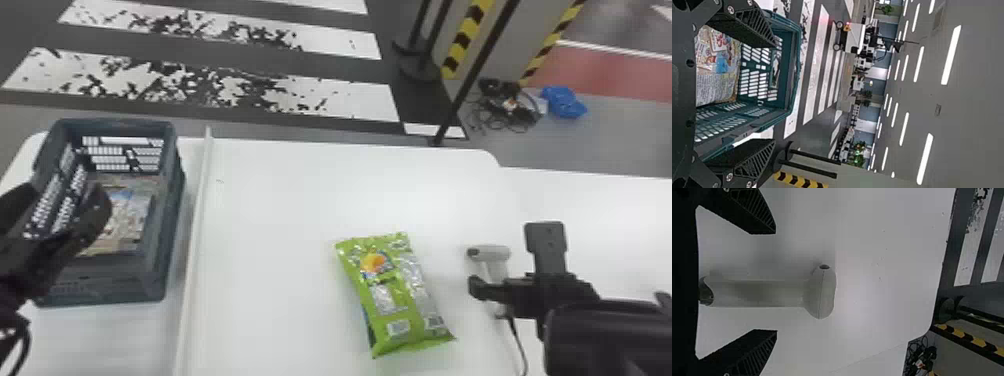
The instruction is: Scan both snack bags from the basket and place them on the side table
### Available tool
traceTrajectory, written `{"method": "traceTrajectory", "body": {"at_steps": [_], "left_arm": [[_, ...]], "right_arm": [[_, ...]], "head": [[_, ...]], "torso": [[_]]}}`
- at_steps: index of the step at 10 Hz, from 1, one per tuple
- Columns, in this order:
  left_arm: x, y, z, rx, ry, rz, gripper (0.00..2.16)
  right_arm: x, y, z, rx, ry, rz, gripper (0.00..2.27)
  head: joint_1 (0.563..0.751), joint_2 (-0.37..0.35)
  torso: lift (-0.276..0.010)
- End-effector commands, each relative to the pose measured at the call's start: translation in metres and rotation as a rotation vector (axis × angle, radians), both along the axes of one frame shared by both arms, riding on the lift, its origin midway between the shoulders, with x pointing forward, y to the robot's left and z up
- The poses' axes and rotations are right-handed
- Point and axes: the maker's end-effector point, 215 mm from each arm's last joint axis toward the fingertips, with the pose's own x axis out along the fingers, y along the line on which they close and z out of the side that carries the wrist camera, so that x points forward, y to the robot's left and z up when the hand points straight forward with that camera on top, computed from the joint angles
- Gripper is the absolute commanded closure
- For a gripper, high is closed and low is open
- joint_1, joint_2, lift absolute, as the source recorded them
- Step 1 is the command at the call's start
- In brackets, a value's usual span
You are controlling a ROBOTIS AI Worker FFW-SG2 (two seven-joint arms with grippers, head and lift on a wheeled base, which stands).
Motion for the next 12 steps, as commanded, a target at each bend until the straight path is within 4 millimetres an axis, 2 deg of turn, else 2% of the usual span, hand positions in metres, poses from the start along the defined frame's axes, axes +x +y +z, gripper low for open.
{"method": "traceTrajectory", "body": {"at_steps": [1, 2, 3, 4, 5, 6, 8, 9, 11, 12], "left_arm": [[0.0, 0.0, 0.0, 0.001, 0.0, -0.001, 0.15], [0.0, 0.0, 0.0, 0.002, 0.0, -0.002, 0.15], [0.0, 0.0, 0.0, 0.004, 0.0, -0.003, 0.15], [0.0, 0.0, 0.0, 0.004, 0.0, -0.003, 0.15], [0.001, 0.0, 0.002, 0.005, -0.003, -0.004, 0.15], [0.001, 0.0, 0.002, 0.006, -0.003, -0.004, 0.15], [0.001, -0.001, 0.002, 0.006, -0.003, -0.006, 0.15], [0.001, -0.001, 0.003, 0.007, -0.004, -0.007, 0.15], [0.0, 0.0, 0.001, 0.007, -0.001, -0.007, 0.15], [0.0, 0.001, 0.003, 0.008, -0.005, -0.005, 0.15]], "right_arm": [[0.008, -0.011, -0.013, 0.006, 0.029, -0.01, 0.03], [0.01, -0.018, -0.022, 0.011, 0.053, -0.017, 0.11], [0.012, -0.026, -0.027, 0.016, 0.075, -0.014, 0.4], [0.013, -0.031, -0.03, 0.024, 0.087, -0.011, 0.87], [0.01, -0.034, -0.031, 0.03, 0.092, -0.023, 1.85], [0.007, -0.036, -0.032, 0.031, 0.1, -0.038, 2.26], [0.006, -0.036, -0.033, 0.048, 0.098, -0.039, 2.26], [0.004, -0.039, -0.026, 0.045, 0.081, -0.047, 2.26], [-0.016, -0.036, -0.005, 0.066, 0.043, -0.048, 2.26], [-0.028, -0.026, 0.006, 0.078, 0.017, -0.034, 2.26]], "head": [[0.695, -0.216], [0.695, -0.225], [0.695, -0.234], [0.695, -0.238], [0.695, -0.244], [0.695, -0.252], [0.695, -0.262], [0.695, -0.262], [0.695, -0.267], [0.695, -0.268]], "torso": [[-0.075], [-0.075], [-0.075], [-0.075], [-0.075], [-0.075], [-0.075], [-0.075], [-0.075], [-0.075]]}}
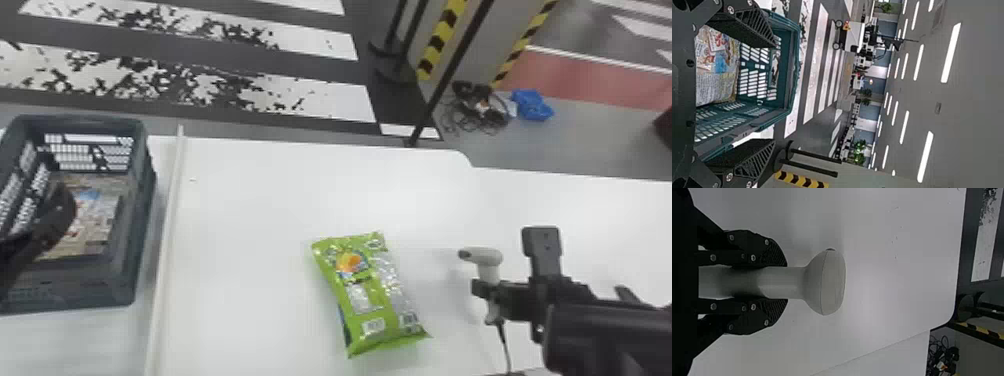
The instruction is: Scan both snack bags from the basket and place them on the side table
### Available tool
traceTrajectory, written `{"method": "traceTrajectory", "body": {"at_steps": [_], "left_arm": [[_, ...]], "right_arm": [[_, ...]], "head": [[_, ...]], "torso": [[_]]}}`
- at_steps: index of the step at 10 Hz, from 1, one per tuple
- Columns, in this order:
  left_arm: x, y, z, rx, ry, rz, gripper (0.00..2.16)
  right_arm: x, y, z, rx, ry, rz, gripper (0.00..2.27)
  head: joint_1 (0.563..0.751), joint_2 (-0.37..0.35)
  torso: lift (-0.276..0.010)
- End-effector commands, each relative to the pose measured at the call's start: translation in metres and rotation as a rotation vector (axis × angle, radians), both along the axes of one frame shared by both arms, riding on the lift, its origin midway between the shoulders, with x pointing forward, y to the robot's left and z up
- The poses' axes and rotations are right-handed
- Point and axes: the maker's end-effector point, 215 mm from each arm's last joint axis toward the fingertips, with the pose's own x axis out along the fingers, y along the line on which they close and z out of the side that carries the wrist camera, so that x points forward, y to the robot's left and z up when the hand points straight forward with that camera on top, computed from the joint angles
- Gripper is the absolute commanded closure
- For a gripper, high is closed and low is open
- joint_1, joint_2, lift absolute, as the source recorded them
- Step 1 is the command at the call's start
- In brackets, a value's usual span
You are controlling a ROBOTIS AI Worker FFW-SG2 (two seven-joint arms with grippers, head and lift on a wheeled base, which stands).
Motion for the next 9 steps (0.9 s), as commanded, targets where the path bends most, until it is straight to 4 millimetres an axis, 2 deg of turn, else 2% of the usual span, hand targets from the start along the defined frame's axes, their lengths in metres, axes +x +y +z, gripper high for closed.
{"method": "traceTrajectory", "body": {"at_steps": [1, 4, 7, 9], "left_arm": [[0.0, 0.0, 0.001, -0.002, -0.003, 0.001, 0.15], [-0.001, 0.0, -0.002, -0.008, 0.003, 0.008, 0.15], [-0.001, 0.002, -0.007, -0.007, 0.01, 0.011, 0.15], [0.001, 0.002, -0.008, -0.01, 0.011, 0.015, 0.15]], "right_arm": [[-0.016, 0.016, 0.018, 0.005, -0.035, 0.026, 2.26], [-0.064, 0.056, 0.04, 0.04, -0.047, 0.085, 2.26], [-0.122, 0.094, 0.037, 0.192, 0.031, 0.081, 2.26], [-0.136, 0.116, 0.044, 0.265, 0.045, 0.124, 2.26]], "head": [[0.695, -0.267], [0.695, -0.23], [0.695, -0.187], [0.695, -0.15]], "torso": [[-0.075], [-0.075], [-0.075], [-0.075]]}}
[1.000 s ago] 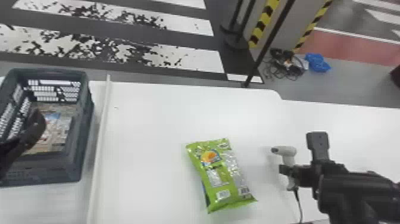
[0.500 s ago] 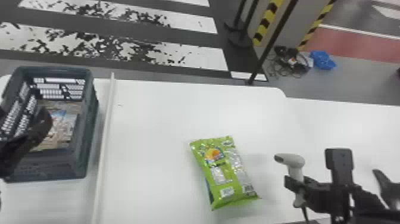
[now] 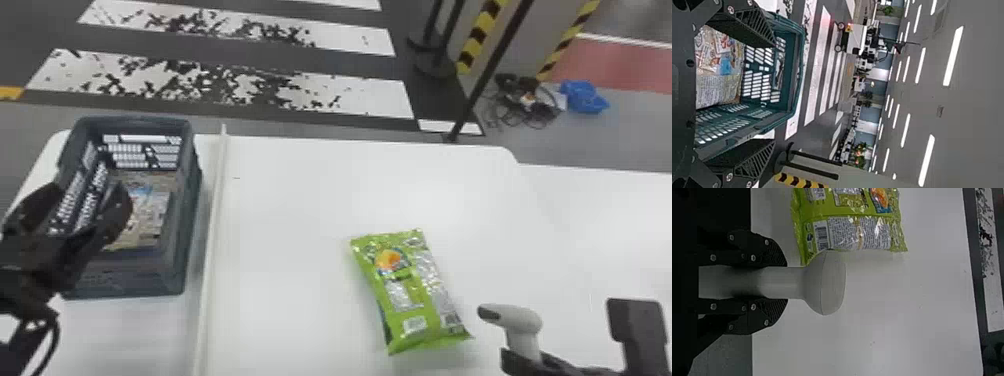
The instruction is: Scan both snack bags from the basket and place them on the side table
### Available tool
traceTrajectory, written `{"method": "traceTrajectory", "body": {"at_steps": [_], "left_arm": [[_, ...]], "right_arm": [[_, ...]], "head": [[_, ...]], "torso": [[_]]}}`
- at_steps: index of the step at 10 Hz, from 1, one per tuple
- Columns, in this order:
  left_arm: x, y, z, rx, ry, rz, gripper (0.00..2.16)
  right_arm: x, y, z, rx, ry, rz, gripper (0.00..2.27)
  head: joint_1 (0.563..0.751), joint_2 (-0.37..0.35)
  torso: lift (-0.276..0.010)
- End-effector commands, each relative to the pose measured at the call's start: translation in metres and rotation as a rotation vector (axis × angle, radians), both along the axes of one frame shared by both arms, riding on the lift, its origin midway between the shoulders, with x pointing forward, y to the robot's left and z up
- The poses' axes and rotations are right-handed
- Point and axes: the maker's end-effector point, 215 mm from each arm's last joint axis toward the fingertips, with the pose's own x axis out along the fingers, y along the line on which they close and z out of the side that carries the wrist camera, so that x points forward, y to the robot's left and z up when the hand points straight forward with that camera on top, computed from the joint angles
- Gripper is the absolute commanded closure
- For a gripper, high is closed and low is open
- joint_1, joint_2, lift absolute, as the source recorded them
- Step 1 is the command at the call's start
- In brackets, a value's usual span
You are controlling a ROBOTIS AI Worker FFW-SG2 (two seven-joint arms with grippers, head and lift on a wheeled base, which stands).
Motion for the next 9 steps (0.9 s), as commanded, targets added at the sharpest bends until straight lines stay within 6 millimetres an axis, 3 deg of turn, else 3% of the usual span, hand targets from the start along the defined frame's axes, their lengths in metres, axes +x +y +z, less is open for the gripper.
{"method": "traceTrajectory", "body": {"at_steps": [1, 4, 9], "left_arm": [[0.0, -0.001, -0.001, -0.002, 0.001, 0.001, 0.15], [0.0, 0.0, -0.001, -0.001, 0.001, 0.002, 0.15], [-0.001, -0.002, -0.002, -0.001, 0.003, -0.001, 0.15]], "right_arm": [[-0.003, 0.012, 0.005, 0.023, 0.001, 0.02, 2.26], [-0.007, 0.047, 0.007, 0.128, 0.021, 0.053, 2.26], [-0.008, 0.063, -0.016, 0.129, 0.069, 0.081, 2.26]], "head": [[0.695, -0.139], [0.695, -0.09], [0.695, -0.035]], "torso": [[-0.075], [-0.075], [-0.075]]}}
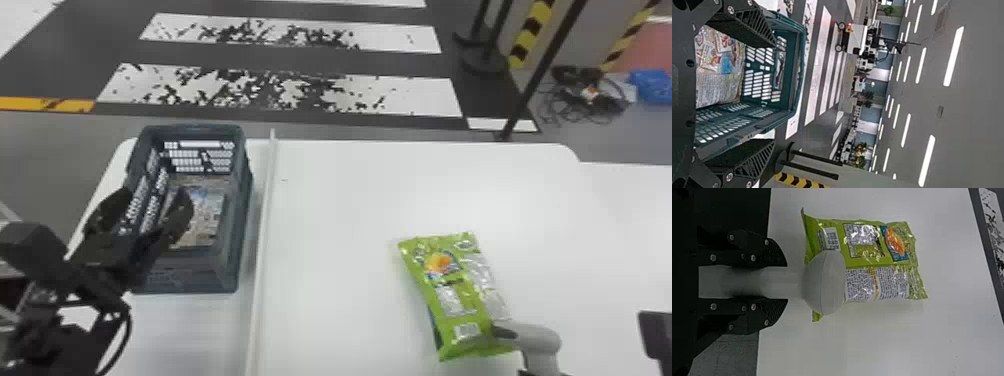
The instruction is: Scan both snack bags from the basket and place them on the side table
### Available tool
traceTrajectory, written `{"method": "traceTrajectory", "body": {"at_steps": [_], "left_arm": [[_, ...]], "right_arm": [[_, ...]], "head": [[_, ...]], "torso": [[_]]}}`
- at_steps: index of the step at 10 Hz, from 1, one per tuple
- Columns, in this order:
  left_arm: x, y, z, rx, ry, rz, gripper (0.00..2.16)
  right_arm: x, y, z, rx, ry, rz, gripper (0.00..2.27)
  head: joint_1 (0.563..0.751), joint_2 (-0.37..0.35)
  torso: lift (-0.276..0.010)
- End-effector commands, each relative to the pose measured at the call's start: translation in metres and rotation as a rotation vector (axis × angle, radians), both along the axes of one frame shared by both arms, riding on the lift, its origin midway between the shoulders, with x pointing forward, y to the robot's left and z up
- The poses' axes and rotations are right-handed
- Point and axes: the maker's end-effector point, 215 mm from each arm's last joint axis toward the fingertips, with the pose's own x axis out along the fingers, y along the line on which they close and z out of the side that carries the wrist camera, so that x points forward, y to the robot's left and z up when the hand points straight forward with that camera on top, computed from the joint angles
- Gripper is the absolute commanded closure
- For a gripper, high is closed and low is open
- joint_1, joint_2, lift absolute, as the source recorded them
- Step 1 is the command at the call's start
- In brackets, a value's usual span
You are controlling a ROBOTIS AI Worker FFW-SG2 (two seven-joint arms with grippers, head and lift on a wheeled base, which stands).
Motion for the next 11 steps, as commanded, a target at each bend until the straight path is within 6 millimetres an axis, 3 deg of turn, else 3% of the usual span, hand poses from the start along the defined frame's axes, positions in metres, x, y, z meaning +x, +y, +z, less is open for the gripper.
{"method": "traceTrajectory", "body": {"at_steps": [1, 3, 5, 8, 11], "left_arm": [[0.0, 0.0, 0.0, 0.0, 0.001, 0.0, 0.15], [0.0, 0.0, 0.0, 0.0, 0.001, 0.0, 0.15], [0.0, 0.002, 0.0, 0.002, 0.0, 0.003, 0.15], [-0.002, 0.002, 0.001, 0.001, 0.0, 0.003, 0.15], [-0.003, 0.003, 0.002, 0.001, -0.002, 0.005, 0.15]], "right_arm": [[0.0, 0.004, -0.005, -0.002, 0.009, 0.009, 2.26], [0.002, 0.004, -0.007, -0.005, 0.008, 0.011, 2.26], [0.008, -0.003, 0.005, -0.021, -0.02, 0.003, 2.26], [0.049, -0.042, 0.042, -0.068, -0.131, -0.07, 2.26], [0.094, -0.087, 0.03, -0.143, -0.137, -0.107, 2.26]], "head": [[0.695, -0.032], [0.695, -0.026], [0.695, -0.024], [0.695, -0.053], [0.695, -0.127]], "torso": [[-0.075], [-0.075], [-0.075], [-0.075], [-0.075]]}}
